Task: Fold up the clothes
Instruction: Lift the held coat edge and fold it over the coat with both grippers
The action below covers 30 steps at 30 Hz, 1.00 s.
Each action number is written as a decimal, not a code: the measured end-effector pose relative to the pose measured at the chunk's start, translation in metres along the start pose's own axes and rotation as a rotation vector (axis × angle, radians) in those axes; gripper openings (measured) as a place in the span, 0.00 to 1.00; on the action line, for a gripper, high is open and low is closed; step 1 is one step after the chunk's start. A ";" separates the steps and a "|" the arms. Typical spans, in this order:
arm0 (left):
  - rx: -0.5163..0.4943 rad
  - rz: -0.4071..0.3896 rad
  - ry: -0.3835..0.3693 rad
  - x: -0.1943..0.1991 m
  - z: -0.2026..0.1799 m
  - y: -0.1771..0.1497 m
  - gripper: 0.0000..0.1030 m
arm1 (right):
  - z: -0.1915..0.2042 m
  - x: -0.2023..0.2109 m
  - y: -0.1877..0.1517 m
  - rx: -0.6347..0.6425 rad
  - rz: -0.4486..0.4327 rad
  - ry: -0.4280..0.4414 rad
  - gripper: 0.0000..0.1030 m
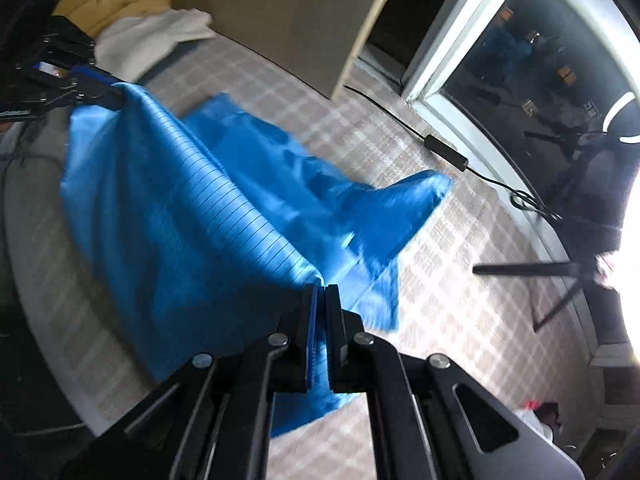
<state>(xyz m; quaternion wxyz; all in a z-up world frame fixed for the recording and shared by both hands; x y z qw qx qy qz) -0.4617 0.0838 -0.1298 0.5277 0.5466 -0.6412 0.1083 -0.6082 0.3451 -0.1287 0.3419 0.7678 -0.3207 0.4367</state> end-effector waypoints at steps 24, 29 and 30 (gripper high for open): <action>0.110 0.101 -0.079 -0.094 0.114 0.032 0.07 | -0.066 -0.015 0.036 -0.281 -0.116 0.051 0.06; 0.104 0.075 -0.017 -0.079 0.117 0.035 0.14 | 0.003 -0.020 -0.005 -0.234 -0.033 0.203 0.06; 0.100 0.068 -0.002 -0.073 0.118 0.035 0.14 | 0.011 -0.028 -0.011 -0.212 -0.015 0.179 0.06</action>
Point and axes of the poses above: each gripper's, at about its wrist camera, not at the fingertips, and x roughly against the way its jaws point, z to its left, y to its top, the point moved 7 cm from there along -x, roughly the way its jaws point, and after that the axes turned 15 degrees about -y, right-handed, at the moved point
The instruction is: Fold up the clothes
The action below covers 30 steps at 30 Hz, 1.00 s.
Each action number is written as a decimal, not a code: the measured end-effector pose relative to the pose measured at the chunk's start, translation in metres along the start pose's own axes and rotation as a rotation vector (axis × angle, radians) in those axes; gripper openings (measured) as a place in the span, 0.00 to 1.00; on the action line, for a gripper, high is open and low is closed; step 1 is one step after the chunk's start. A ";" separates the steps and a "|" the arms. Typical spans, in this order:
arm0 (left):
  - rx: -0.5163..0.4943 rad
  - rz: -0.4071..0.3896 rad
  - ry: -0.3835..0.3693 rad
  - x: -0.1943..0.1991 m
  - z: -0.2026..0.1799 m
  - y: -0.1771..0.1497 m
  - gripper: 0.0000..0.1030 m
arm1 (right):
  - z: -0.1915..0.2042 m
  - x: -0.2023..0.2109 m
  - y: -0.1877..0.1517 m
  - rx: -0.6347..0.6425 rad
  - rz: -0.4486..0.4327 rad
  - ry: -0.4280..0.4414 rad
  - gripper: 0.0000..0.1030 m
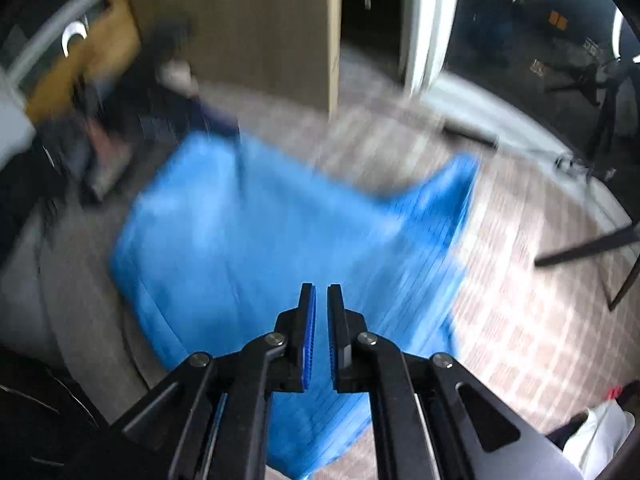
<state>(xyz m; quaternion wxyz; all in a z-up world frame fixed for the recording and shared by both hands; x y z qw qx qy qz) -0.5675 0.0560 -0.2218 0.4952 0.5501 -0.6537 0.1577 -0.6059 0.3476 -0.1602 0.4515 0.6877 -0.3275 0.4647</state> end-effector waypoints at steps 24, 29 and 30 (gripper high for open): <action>-0.006 0.024 0.158 -0.017 0.016 -0.043 0.11 | -0.023 -0.064 0.020 -0.136 -0.061 0.001 0.08; -0.169 0.000 0.164 0.014 -0.053 -0.023 0.09 | -0.051 0.011 -0.014 -0.313 -0.162 0.097 0.23; -0.214 0.007 0.136 0.013 -0.078 -0.015 0.09 | -0.049 0.009 -0.021 -0.310 -0.156 0.106 0.27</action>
Point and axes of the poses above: each gripper's, at about its wrist camera, not at the fingertips, and x roughly against the way its jaws point, z to its left, y to its top, the point moved 7 cm from there along -x, roughly the way its jaws point, and after that the axes turned 15 degrees about -y, right-handed, at the moved point
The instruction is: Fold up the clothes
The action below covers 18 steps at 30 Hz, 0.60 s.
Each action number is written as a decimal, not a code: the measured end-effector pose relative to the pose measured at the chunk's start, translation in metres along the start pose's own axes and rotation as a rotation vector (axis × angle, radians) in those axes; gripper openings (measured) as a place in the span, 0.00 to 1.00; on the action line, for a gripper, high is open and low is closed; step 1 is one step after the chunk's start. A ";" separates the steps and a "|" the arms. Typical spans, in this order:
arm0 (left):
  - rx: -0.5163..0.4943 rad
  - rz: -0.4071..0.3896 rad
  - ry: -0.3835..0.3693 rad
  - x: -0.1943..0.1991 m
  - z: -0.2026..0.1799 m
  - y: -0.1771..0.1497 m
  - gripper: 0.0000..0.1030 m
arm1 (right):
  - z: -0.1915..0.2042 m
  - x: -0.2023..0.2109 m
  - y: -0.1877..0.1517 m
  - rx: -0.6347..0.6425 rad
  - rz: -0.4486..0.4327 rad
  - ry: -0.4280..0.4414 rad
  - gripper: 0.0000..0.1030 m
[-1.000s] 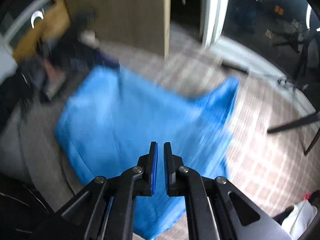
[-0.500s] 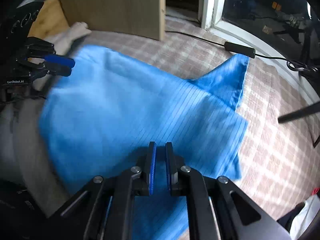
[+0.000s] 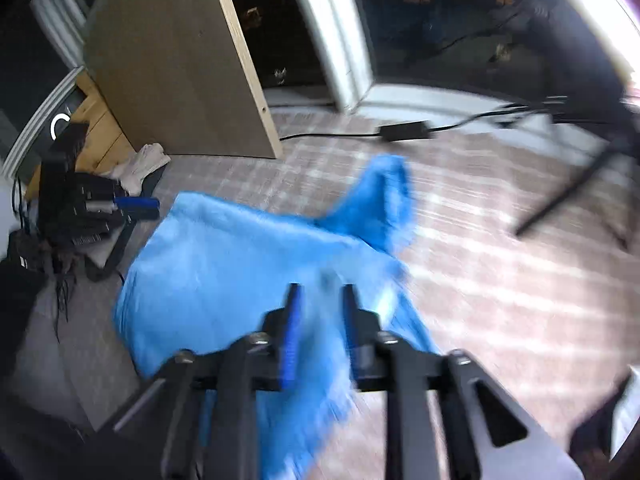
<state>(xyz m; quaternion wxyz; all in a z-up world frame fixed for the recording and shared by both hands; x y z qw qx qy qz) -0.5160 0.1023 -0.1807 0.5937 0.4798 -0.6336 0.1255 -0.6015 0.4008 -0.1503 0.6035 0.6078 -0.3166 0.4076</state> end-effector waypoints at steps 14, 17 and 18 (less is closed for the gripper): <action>-0.189 0.226 -0.096 -0.159 -0.117 0.080 0.10 | -0.005 -0.004 -0.104 0.022 0.096 0.102 0.22; -0.097 0.196 -0.099 -0.161 -0.092 0.082 0.08 | -0.006 0.001 -0.109 0.033 0.098 0.098 0.22; -0.059 0.181 -0.116 -0.160 -0.085 0.084 0.08 | -0.006 0.004 -0.108 0.038 0.096 0.094 0.22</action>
Point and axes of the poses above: each gripper's, at about its wrist camera, not at the fingertips, and x roughly against the way its jaws point, z to its left, y to its top, the point moved 7 cm from there along -x, roughly the way its jaws point, and after that the axes turned 15 degrees about -y, right-handed, at the moved point
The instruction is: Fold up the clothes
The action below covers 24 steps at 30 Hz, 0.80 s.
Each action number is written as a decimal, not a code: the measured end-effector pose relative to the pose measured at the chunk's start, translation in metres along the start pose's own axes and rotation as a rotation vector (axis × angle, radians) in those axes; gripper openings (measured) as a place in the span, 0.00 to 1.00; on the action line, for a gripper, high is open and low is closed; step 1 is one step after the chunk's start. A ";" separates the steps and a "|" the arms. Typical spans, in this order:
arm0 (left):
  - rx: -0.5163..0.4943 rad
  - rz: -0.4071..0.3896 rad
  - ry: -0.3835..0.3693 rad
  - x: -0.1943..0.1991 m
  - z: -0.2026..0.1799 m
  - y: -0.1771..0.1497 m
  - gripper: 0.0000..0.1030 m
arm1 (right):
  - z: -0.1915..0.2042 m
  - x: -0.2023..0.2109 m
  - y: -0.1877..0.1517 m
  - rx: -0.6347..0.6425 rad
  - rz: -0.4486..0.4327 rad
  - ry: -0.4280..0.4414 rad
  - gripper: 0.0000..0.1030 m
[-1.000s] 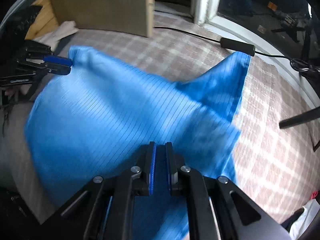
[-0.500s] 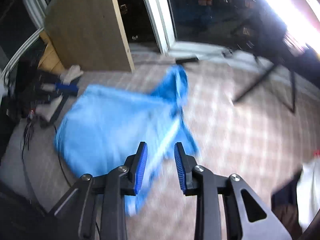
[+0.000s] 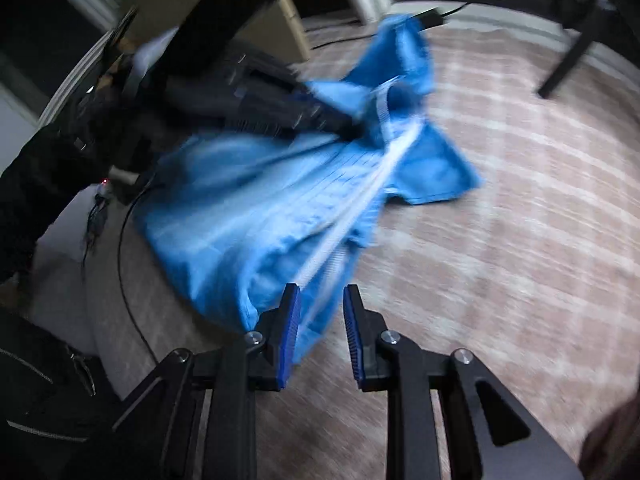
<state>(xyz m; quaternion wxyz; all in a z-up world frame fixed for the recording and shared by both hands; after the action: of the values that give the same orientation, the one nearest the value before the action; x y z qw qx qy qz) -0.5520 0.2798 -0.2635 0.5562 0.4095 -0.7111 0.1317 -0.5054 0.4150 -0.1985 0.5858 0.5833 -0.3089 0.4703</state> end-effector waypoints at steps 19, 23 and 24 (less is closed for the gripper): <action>0.006 -0.081 0.019 0.043 0.015 -0.027 0.07 | 0.055 -0.027 0.001 0.127 0.093 -0.053 0.20; 0.049 -0.208 0.027 0.111 0.013 -0.073 0.08 | 0.062 0.014 0.033 0.150 -0.014 -0.087 0.21; 0.067 -0.231 0.035 0.122 0.014 -0.087 0.08 | 0.061 0.021 0.043 0.146 -0.045 -0.105 0.21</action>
<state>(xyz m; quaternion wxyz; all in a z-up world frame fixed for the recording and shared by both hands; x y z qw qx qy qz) -0.5037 0.1629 -0.1820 0.5660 0.5046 -0.6446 0.0979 -0.5259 0.3547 -0.1550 0.5352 0.6552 -0.2910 0.4469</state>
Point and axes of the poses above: each gripper's, at about its wrist camera, not at the fingertips, and x roughly against the way its jaws point, z to its left, y to its top, the point moved 7 cm from there along -x, roughly the way its jaws point, and after that the axes turned 15 degrees about -y, right-handed, at the moved point
